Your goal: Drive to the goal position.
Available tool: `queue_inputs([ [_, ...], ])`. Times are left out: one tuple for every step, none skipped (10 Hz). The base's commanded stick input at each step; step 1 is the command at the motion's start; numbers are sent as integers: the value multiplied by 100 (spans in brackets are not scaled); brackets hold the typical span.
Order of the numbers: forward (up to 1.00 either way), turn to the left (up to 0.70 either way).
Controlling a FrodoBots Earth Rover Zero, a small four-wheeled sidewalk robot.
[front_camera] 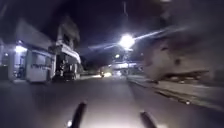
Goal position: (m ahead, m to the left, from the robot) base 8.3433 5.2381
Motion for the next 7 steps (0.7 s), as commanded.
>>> queue_inputs([
  [100,-7],
  [100,-37],
  [100,-37],
  [100,-37],
  [100,-37],
  [100,-37],
  [100,-37],
])
